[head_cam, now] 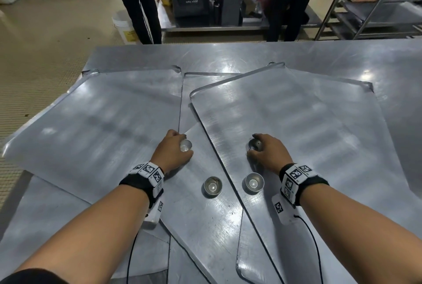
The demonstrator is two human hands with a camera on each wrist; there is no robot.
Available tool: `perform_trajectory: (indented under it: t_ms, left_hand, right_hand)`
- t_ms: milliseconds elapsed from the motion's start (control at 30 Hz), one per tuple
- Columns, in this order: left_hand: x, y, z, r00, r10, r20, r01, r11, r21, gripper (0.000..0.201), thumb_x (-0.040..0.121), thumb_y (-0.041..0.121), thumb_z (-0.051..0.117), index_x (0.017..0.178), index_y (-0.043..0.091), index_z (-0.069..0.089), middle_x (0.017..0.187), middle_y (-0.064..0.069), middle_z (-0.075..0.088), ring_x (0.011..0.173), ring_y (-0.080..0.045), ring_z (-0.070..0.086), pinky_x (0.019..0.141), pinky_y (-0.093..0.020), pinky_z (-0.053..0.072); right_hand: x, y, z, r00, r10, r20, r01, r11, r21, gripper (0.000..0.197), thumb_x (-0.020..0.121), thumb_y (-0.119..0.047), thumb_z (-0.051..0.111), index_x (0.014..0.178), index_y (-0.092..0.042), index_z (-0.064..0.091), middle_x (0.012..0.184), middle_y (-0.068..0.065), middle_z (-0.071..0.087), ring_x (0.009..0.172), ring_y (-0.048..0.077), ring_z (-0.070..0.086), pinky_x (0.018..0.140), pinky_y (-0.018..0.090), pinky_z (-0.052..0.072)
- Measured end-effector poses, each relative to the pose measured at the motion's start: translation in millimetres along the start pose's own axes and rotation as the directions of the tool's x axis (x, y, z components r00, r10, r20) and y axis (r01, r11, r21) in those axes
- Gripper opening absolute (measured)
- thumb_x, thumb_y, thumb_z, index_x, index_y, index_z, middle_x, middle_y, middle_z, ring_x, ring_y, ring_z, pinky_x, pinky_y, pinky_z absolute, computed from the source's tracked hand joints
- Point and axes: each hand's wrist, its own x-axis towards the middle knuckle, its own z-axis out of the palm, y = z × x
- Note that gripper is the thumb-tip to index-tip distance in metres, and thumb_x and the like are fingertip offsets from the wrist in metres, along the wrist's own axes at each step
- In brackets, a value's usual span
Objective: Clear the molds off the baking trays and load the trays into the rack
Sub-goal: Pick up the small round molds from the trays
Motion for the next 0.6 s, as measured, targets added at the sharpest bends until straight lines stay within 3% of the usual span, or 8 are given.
perform_trajectory:
  t_ms: [100, 267, 433, 500, 600]
  left_hand:
    - [-2.0, -5.1, 0.0, 1.0, 0.006, 0.009, -0.006, 0.998, 0.06, 0.071, 0.079, 0.047, 0.076, 0.139, 0.014, 0.055, 0.131, -0.003, 0.05, 0.114, -0.025, 0.057, 0.101, -0.041, 0.047]
    - [-7.0, -4.8, -1.8, 1.0, -0.002, 0.002, 0.002, 0.998, 0.059, 0.066, 0.08, 0.045, 0.076, 0.136, 0.015, 0.057, 0.127, -0.005, 0.054, 0.113, -0.026, 0.057, 0.099, -0.041, 0.048]
    - [-19.1, 9.5, -6.7, 0.993, 0.121, -0.015, -0.122, 0.991, -0.051, 0.048, 0.081, 0.045, 0.077, 0.119, 0.018, 0.065, 0.111, 0.002, 0.06, 0.1, -0.017, 0.059, 0.085, -0.03, 0.047]
    - [-27.5, 18.8, -8.2, 0.986, 0.169, 0.003, -0.168, 0.981, -0.093, 0.045, 0.081, 0.046, 0.077, 0.117, 0.02, 0.067, 0.109, 0.005, 0.063, 0.098, -0.013, 0.06, 0.083, -0.027, 0.047]
    - [-40.4, 29.5, -5.3, 0.975, 0.217, 0.055, -0.207, 0.968, -0.144, 0.047, 0.082, 0.047, 0.077, 0.12, 0.023, 0.066, 0.109, 0.01, 0.064, 0.099, -0.007, 0.059, 0.082, -0.021, 0.045]
  right_hand:
    - [-2.9, 0.8, -0.9, 1.0, 0.006, -0.003, -0.006, 1.0, -0.002, 0.064, 0.086, -0.032, 0.073, 0.144, -0.016, 0.05, 0.141, 0.008, 0.055, 0.127, 0.026, 0.052, 0.103, 0.036, 0.042]
    - [-7.1, 2.4, -3.2, 1.0, 0.024, -0.003, -0.024, 1.0, 0.009, 0.064, 0.086, -0.035, 0.074, 0.143, -0.014, 0.051, 0.138, 0.009, 0.057, 0.124, 0.028, 0.055, 0.101, 0.036, 0.043]
    - [-17.9, 0.2, -7.8, 0.999, 0.011, -0.042, -0.007, 0.995, 0.098, 0.053, 0.084, -0.038, 0.076, 0.129, -0.014, 0.061, 0.124, 0.008, 0.064, 0.11, 0.025, 0.06, 0.09, 0.032, 0.046]
    - [-26.4, -2.6, -9.9, 0.998, -0.002, -0.061, 0.013, 0.985, 0.172, 0.051, 0.083, -0.041, 0.077, 0.125, -0.016, 0.063, 0.119, 0.004, 0.066, 0.105, 0.02, 0.061, 0.086, 0.028, 0.044]
    - [-42.3, -6.1, -10.9, 0.999, -0.003, -0.046, 0.016, 0.962, 0.273, 0.049, 0.079, -0.046, 0.079, 0.119, -0.022, 0.065, 0.117, -0.003, 0.066, 0.105, 0.014, 0.061, 0.089, 0.029, 0.047]
